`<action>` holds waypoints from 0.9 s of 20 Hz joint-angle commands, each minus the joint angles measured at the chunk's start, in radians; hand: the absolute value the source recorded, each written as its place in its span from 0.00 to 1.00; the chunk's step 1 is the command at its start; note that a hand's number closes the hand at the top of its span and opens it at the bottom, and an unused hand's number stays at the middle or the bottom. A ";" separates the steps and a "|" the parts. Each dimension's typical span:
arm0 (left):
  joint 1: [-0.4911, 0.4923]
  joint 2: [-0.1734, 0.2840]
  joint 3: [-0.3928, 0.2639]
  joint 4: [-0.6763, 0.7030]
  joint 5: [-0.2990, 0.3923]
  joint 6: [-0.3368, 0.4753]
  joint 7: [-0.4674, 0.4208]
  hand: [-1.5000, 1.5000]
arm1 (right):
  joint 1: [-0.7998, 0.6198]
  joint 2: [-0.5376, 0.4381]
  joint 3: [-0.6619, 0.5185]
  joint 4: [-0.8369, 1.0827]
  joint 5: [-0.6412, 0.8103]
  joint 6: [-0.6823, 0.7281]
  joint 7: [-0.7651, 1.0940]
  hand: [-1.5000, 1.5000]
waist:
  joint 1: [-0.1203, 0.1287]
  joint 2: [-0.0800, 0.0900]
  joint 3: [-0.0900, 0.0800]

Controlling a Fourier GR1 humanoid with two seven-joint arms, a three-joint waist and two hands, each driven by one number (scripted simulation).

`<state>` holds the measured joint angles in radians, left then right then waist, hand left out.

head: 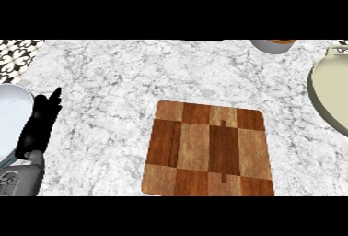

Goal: Pick the eggplant from the cutting board and place it in the pot

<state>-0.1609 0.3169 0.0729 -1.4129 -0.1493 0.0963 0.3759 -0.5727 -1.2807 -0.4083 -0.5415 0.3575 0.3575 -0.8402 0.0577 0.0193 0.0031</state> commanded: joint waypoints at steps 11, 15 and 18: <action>-0.011 -0.013 -0.007 0.022 -0.023 0.004 -0.002 0.50 | -0.192 0.237 0.249 0.142 0.160 0.073 0.068 0.00 | 0.008 0.000 -0.001; 0.007 -0.003 0.004 -0.012 -0.005 -0.015 0.010 0.50 | -0.259 0.240 0.249 0.210 0.153 0.154 0.048 0.00 | 0.004 -0.003 0.000; 0.013 -0.010 0.003 0.001 -0.015 -0.002 -0.012 0.50 | -0.256 0.303 0.175 0.279 0.064 0.175 0.051 0.00 | -0.001 -0.003 0.001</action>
<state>-0.1654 0.3104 0.0759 -1.4066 -0.1610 0.0909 0.3808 -0.7988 -1.0276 -0.1919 -0.3341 0.4745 0.4234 -0.7514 0.0586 0.0178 0.0034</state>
